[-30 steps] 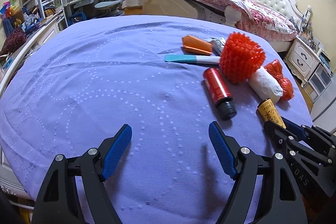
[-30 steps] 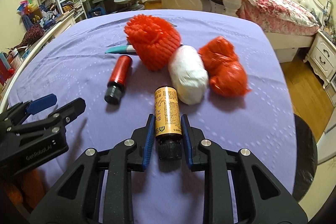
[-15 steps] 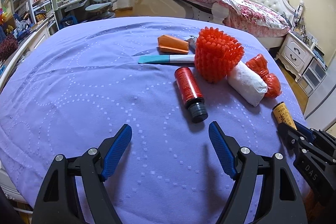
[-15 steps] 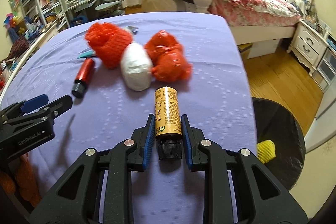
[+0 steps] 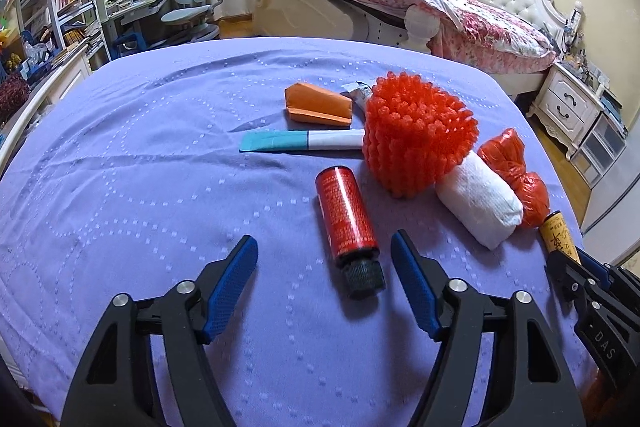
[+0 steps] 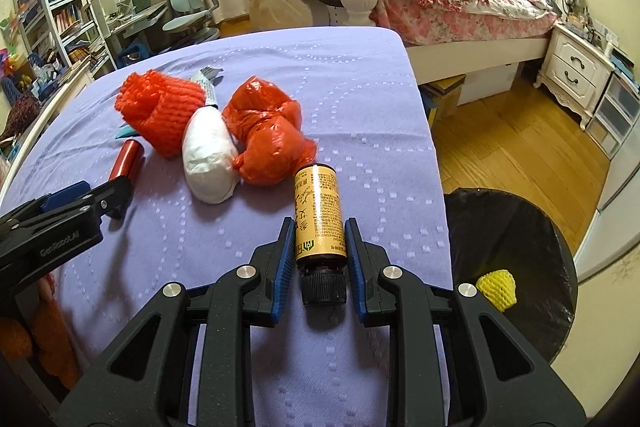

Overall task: Collect trash
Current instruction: 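Grasp the red bottle with the left gripper while the right holds the gold bottle, then carry both bottles over the black bin and open both grippers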

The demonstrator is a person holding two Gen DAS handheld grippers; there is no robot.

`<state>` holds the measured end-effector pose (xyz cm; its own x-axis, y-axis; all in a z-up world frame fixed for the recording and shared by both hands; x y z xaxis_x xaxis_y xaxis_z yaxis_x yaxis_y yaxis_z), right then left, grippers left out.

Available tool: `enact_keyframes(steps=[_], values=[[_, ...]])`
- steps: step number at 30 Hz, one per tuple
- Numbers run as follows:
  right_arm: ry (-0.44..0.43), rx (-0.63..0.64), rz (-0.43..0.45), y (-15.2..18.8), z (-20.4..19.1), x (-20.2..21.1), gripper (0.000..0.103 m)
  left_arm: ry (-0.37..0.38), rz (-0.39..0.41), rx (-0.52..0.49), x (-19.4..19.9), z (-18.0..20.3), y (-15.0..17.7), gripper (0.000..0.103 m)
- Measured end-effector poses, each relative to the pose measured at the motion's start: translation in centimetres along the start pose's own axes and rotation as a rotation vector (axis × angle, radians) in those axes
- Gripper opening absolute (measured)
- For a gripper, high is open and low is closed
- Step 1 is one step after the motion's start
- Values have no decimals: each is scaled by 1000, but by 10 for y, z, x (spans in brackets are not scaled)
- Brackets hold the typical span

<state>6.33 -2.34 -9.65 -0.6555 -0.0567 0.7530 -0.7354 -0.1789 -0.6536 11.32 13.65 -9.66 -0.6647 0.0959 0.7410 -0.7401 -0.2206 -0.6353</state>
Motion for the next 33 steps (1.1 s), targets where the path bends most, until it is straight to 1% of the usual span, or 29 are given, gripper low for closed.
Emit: enact_keyframes(steps=[3,7,9,16,22,33], values=[[-5,-5,-4,-2,0,-2,24,10,-19,8,-5,-1,-1,54],[-7,-7,-4,-3,1,-2,24,23,-8,3,-3,-1,0,42],[-7,-7,-4,-3,1,-2,24,36,-5,-11,-1,1,2,29],[-7,-6,-4,-3,1,-1,24,61,-6,-31,3,5,7,27],[-11,-6,3,1,0,3,24,77,3,-38,15,11,20,27],[-14,-23,30,14,8,23,24,136,8,-72,29,38,33,27]])
Point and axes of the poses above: each gripper's, at about its wrist camera, not at the fingertips, and x roughly against the way its jaws point, z to its right, y to its underside, the point moved 5 cm from there along -x, roughly the way its jaws point, and after that the axes turned 12 degrees about y, right-handed, at the moved point
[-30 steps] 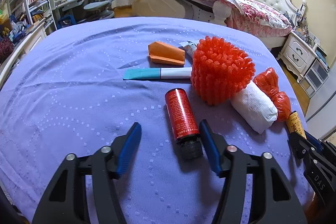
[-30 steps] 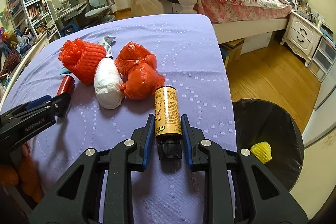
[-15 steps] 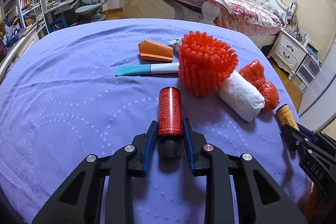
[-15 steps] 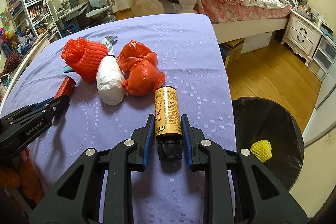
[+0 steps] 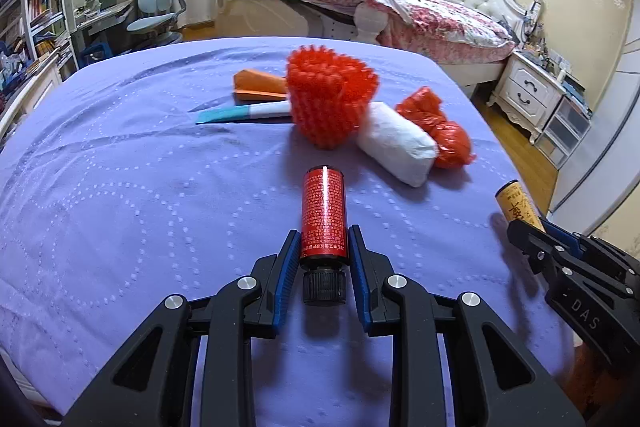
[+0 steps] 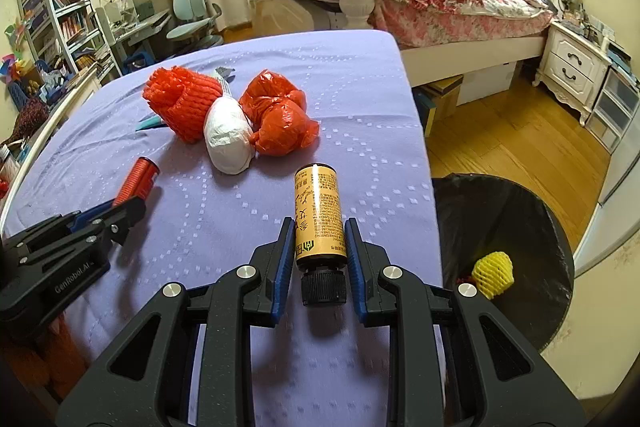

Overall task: Collect trash
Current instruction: 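Carry both bottles over the black bin and open both grippers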

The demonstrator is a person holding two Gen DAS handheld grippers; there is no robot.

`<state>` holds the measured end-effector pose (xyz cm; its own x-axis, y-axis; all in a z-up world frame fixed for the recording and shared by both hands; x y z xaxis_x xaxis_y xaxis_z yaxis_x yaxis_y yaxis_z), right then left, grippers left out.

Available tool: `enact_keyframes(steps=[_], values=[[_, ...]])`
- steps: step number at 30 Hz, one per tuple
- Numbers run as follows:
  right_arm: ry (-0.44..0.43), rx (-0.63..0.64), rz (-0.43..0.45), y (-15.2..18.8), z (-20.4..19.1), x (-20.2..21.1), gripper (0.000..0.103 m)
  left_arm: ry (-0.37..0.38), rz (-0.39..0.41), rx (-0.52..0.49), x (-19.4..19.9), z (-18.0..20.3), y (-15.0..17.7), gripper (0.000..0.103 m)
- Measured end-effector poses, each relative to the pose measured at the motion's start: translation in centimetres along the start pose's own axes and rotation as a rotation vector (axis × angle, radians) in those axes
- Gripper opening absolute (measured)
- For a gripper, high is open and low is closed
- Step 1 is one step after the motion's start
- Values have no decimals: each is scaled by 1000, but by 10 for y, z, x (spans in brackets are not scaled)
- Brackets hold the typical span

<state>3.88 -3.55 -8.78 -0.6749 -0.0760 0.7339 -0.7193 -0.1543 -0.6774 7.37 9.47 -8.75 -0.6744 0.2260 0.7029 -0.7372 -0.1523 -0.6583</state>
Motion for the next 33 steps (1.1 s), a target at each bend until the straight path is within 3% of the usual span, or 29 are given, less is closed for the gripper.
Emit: enact_keyframes(steps=[7,22,33], values=[[23,-36,26,9,23,16,24,52,5,-47,-1,31,1,27],[168,-198,24,33,124,22,24,162,-12,-199,-27,123,-3,27],[209,-237,31,39,160,16,24,201,-53,-265,-56,171,-3,27]])
Point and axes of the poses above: each gripper's, at about its wrist camera, not at the fingertips, and x roughly against the way its jaws point, z to its right, y to its underside, the point moved 5 cm from there along -x, roughly the way its jaws point, and after that the axes turned 12 degrees about y, right-handed, at the moved point
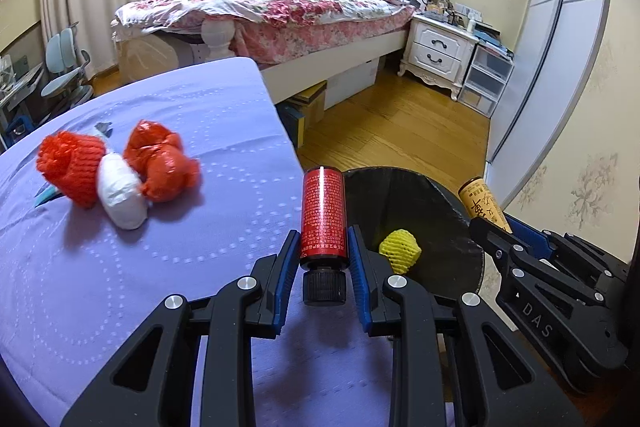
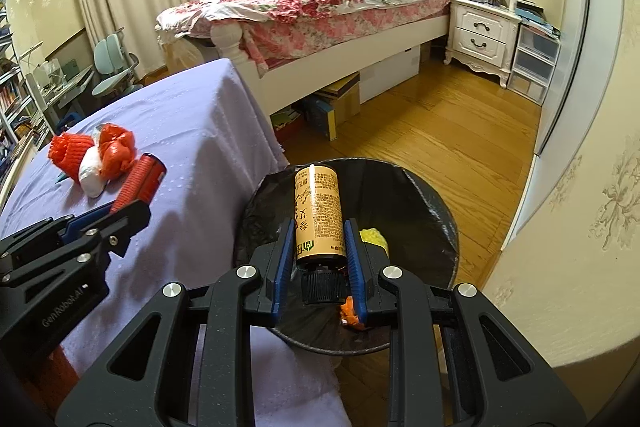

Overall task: Collect trash
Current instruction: 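Carry both bottles over the black bin and open both grippers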

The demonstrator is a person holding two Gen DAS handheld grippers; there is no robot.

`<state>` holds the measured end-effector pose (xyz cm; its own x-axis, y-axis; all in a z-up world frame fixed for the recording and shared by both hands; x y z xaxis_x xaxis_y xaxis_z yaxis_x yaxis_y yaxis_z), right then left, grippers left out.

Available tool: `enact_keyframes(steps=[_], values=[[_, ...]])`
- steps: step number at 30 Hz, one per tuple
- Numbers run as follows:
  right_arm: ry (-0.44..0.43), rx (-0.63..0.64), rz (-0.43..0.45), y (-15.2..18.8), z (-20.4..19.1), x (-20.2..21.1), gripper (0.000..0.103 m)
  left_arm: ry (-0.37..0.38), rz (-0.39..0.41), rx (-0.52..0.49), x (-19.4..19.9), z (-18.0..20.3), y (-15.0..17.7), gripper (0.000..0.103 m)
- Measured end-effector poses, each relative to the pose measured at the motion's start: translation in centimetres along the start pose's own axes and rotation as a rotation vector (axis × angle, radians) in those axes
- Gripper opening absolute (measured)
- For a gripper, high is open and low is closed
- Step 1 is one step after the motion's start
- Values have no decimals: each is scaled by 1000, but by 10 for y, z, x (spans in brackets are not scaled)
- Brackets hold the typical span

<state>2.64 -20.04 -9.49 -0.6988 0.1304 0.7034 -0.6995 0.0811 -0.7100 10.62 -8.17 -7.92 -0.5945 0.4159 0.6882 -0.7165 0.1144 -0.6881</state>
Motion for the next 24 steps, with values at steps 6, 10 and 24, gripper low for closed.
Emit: enact_keyframes(steps=[6,10,24], values=[[9,-21,-18,1,12,-13,24,0,-15,-28,-15,12,-6,27],[15,-34,-27,1,19,-19,24,-2,-24,-51,-23,19,-8,27],[26,-66,-50,2,32,-33,25,-17,-58,-105,-44,36,-8,28]])
Point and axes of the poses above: each gripper's, at about its wrist camera, not at the fingertips, and x roughly against the way its jaws point, z to its right, y to its underside, the point moved 5 cm from there along -x, roughly the way its jaws point, and after that the axes turned 12 degrees about y, right-handed, at the moved point
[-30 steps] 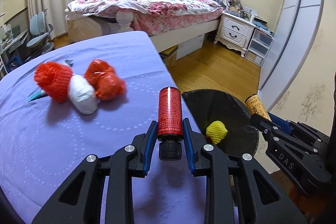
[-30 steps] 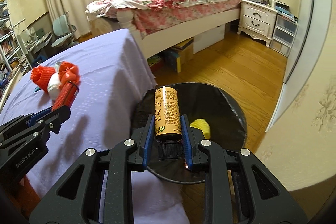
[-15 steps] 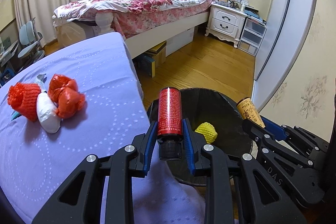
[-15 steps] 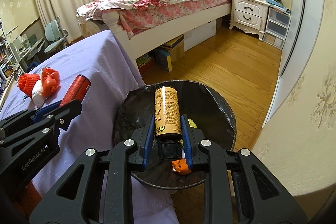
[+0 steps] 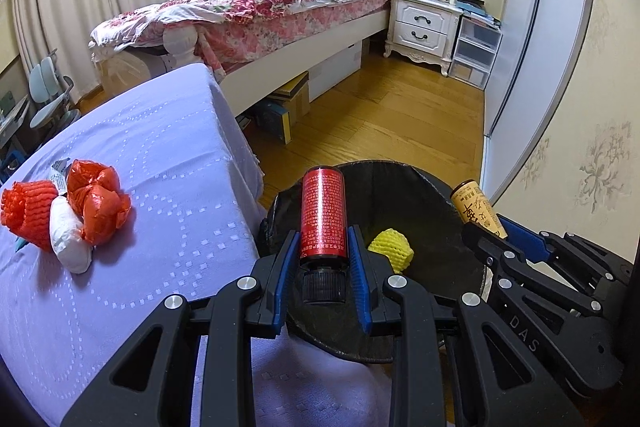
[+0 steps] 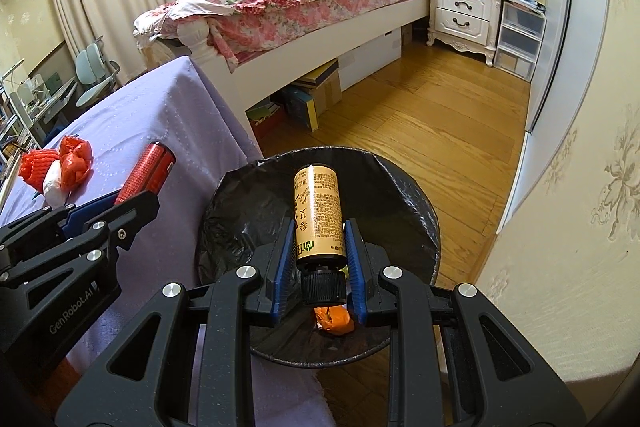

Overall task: Collect trash
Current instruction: 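Carry both bottles over the black bin and open both grippers, then move both grippers back over the remaining items on the bed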

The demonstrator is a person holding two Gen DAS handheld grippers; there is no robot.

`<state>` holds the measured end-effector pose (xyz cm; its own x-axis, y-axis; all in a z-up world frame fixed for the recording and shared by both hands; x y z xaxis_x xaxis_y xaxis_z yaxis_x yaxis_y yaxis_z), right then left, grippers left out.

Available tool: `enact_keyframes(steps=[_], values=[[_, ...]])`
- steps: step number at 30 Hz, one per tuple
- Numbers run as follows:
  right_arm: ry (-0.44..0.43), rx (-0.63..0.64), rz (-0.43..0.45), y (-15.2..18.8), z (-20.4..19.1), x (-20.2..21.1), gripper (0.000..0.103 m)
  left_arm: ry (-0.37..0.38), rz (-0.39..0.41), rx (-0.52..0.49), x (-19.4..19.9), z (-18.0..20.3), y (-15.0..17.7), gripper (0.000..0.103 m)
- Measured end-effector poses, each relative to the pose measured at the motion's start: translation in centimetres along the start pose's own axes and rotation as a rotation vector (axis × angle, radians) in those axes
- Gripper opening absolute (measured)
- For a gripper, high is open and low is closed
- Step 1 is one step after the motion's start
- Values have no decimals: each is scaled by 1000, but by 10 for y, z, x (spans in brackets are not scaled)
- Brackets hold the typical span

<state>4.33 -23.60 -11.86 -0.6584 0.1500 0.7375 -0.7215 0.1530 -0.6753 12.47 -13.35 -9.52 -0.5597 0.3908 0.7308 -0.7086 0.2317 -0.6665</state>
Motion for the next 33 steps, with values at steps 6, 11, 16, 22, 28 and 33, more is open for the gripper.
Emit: enact_keyframes(steps=[6,11,16,22,28,33], values=[[21,-29,13,-2,6,1,40,-16,28,11,7,-1,-1,59],[35,-40,20,-1,10,4,47,-24,34,28,13,-8,1,70],[32,-35,27,-2,6,8,52,-61,50,34,23,-20,7,73],[-2,2,29,-2,-15,14,55,-124,63,56,38,-44,17,73],[-59,66,32,-3,-52,22,55,-188,64,113,54,-80,30,73],[-117,134,36,-3,-91,30,55,-244,76,186,73,-117,42,73]])
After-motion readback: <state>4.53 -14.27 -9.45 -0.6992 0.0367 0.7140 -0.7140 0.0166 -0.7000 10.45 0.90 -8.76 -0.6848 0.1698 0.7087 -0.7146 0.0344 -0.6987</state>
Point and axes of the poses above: each gripper's, at about its wrist camera, not at the fingertips, and x roughly against the way its jaws point, z to its right, y to its underside, the point moved 5 cm from there along -x, roughly the way its jaws point, and after that the axes turned 12 degrees about y, right-handed, at the moved point
